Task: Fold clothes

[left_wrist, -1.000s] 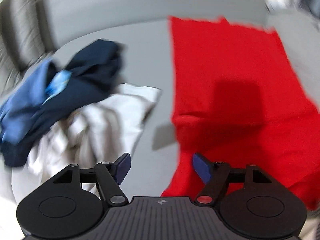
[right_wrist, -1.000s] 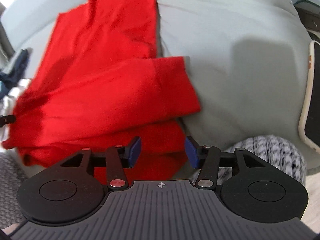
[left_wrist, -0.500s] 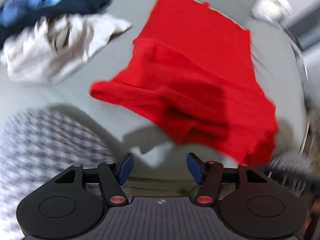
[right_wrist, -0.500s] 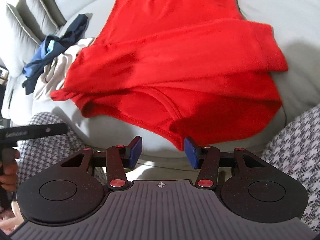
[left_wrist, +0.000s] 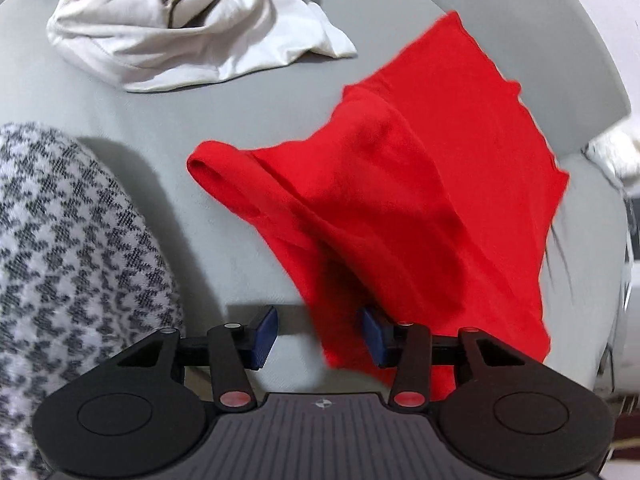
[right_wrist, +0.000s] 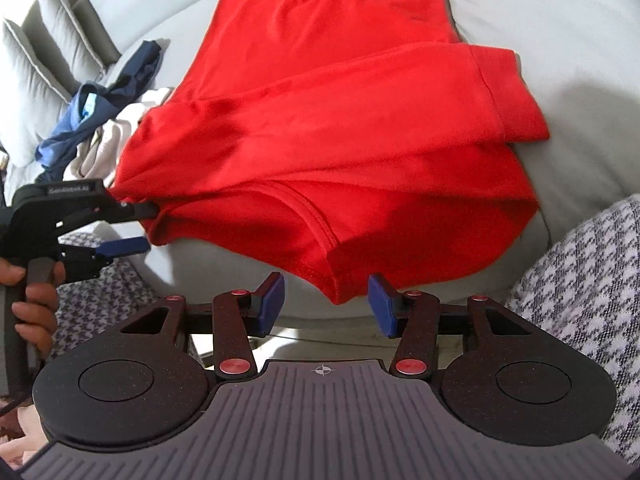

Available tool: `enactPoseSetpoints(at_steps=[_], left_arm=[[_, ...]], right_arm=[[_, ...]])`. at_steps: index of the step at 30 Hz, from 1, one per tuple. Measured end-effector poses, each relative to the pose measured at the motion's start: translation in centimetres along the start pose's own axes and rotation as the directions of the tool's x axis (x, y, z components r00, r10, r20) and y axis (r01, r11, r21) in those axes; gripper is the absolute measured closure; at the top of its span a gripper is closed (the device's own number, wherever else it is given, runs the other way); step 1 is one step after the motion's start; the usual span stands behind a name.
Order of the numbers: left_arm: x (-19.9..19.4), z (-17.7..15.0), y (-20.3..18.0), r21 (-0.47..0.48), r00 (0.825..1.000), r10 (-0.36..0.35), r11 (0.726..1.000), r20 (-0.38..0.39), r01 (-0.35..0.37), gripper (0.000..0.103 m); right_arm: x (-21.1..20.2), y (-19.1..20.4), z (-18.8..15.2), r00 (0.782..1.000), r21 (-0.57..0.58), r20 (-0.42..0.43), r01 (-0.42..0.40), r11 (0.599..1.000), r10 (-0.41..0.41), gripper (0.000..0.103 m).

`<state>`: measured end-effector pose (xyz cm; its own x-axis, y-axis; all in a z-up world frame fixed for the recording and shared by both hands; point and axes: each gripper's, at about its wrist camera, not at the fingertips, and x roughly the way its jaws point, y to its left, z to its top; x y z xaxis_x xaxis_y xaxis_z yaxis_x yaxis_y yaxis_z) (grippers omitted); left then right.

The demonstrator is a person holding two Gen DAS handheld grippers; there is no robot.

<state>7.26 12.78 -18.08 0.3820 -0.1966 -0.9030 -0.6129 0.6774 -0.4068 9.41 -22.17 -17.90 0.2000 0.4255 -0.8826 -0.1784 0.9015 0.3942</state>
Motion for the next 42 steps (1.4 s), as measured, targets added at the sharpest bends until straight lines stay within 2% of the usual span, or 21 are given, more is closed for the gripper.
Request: enactPoseSetpoints(at_steps=[1, 2, 4, 6, 7, 8, 10, 12, 13, 14, 15, 21, 26, 27, 28, 30, 31, 33, 36, 40, 42], left_arm=[[-0.2, 0.1, -0.1, -0.002, 1.0, -0.023, 1.0, 0.021, 0.023, 0.092], [-0.4, 0.2, -0.2, 0.004, 0.999, -0.042, 0.999, 0.034, 0.042, 0.096], [-0.2, 0.6, -0.5, 0.006, 0.998, -0.052, 0.999, 0.029, 0.052, 0.095], [0.7, 0.8, -0.4, -0.026, 0.999, -0.033, 0.999, -0.02, 0.032, 0.093], [0.7, 0.8, -0.4, -0.036, 0.999, -0.032, 0.999, -0.027, 0.031, 0.088], [0.5, 0.8, -0.4, -0.046, 0.999, -0.042, 0.998, -0.025, 0.041, 0.077], [0.3, 0.8, -0.4, -0.058, 0.998, -0.065, 0.996, -0.027, 0.063, 0.067], [0.5, 0.6, -0.6, -0.055, 0.998, -0.065, 0.996, -0.02, 0.063, 0.066], [0.6, 0.5, -0.7, -0.047, 0.998, -0.06, 0.997, -0.015, 0.059, 0.074], [0.7, 0.4, -1.0, -0.018, 0.999, -0.037, 0.999, -0.002, 0.037, 0.095], [0.8, 0.4, -1.2, 0.007, 1.0, -0.021, 1.0, 0.01, 0.021, 0.098], [-0.2, 0.0, -0.8, 0.072, 1.0, 0.001, 0.997, -0.005, -0.001, 0.1], [0.5, 0.1, -0.2, 0.063, 1.0, -0.006, 0.998, -0.002, 0.006, 0.1], [0.5, 0.0, -0.4, 0.08, 1.0, -0.003, 0.997, 0.002, 0.002, 0.1], [0.5, 0.0, -0.5, 0.09, 1.0, 0.0, 0.996, 0.005, 0.0, 0.1], [0.1, -0.2, -0.9, 0.12, 1.0, 0.01, 0.993, 0.002, -0.011, 0.1], [-0.2, -0.2, -1.1, 0.137, 1.0, 0.016, 0.99, -0.002, -0.016, 0.101], [-1.1, -0.3, -1.7, 0.18, 0.999, 0.028, 0.984, -0.033, -0.022, 0.102], [-2.2, -0.7, -2.2, 0.243, 0.996, 0.048, 0.97, -0.071, -0.029, 0.102], [-2.4, -1.5, -2.4, 0.286, 0.99, 0.09, 0.957, -0.109, -0.055, 0.101], [-0.3, -1.8, -1.3, 0.27, 0.964, 0.18, 0.955, -0.193, -0.124, 0.101]], right_arm=[[0.0, 0.0, 0.0, 1.0, 0.001, 0.0, 0.001, 1.0, -0.001, 0.05], [0.0, -0.1, -0.1, 1.0, 0.004, 0.001, 0.003, 1.0, -0.003, 0.05], [0.0, -0.3, -0.2, 1.0, 0.011, 0.0, 0.007, 1.0, -0.007, 0.05], [0.0, -0.3, -0.2, 1.0, 0.016, -0.002, 0.005, 1.0, -0.005, 0.05], [0.0, -0.4, -0.3, 1.0, 0.017, -0.002, 0.005, 1.0, -0.005, 0.05], [-0.1, -0.4, -0.3, 1.0, 0.017, 0.001, 0.006, 1.0, -0.006, 0.05], [-0.3, -0.5, -0.5, 1.0, 0.019, 0.005, 0.006, 1.0, -0.006, 0.05], [-0.1, -0.7, -0.6, 1.0, 0.028, 0.001, 0.012, 1.0, -0.012, 0.05], [0.0, -0.7, -0.6, 1.0, 0.033, 0.002, 0.015, 0.999, -0.015, 0.05], [0.1, -0.8, -0.6, 1.0, 0.04, 0.003, 0.02, 0.999, -0.02, 0.05], [0.2, -0.8, -0.6, 1.0, 0.048, 0.0, 0.025, 0.999, -0.025, 0.05], [1.5, -1.6, -0.8, 1.0, 0.18, -0.021, 0.024, 0.983, -0.021, 0.049], [3.6, -4.0, -0.6, 0.998, 0.415, 0.056, -0.043, 0.909, 0.022, 0.046], [3.9, -3.9, -0.6, 0.998, 0.405, 0.06, -0.038, 0.913, 0.015, 0.049], [3.9, -3.6, -0.5, 0.999, 0.373, 0.052, -0.018, 0.928, -0.001, 0.06], [3.6, -3.0, -0.4, 0.999, 0.32, 0.038, 0.004, 0.947, -0.017, 0.089], [3.1, -2.8, -0.4, 0.999, 0.298, 0.031, 0.008, 0.954, -0.019, 0.098], [2.4, -2.3, -0.2, 0.999, 0.262, 0.03, 0.013, 0.965, -0.022, 0.1], [0.1, -0.7, 0.4, 0.997, 0.13, 0.033, 0.063, 0.99, -0.068, 0.1], [-0.4, 0.3, 1.0, 0.993, 0.04, -0.014, 0.118, 0.992, -0.118, 0.099], [1.3, 0.4, 1.3, 0.986, 0.009, -0.086, 0.141, 0.99, -0.14, 0.089]])
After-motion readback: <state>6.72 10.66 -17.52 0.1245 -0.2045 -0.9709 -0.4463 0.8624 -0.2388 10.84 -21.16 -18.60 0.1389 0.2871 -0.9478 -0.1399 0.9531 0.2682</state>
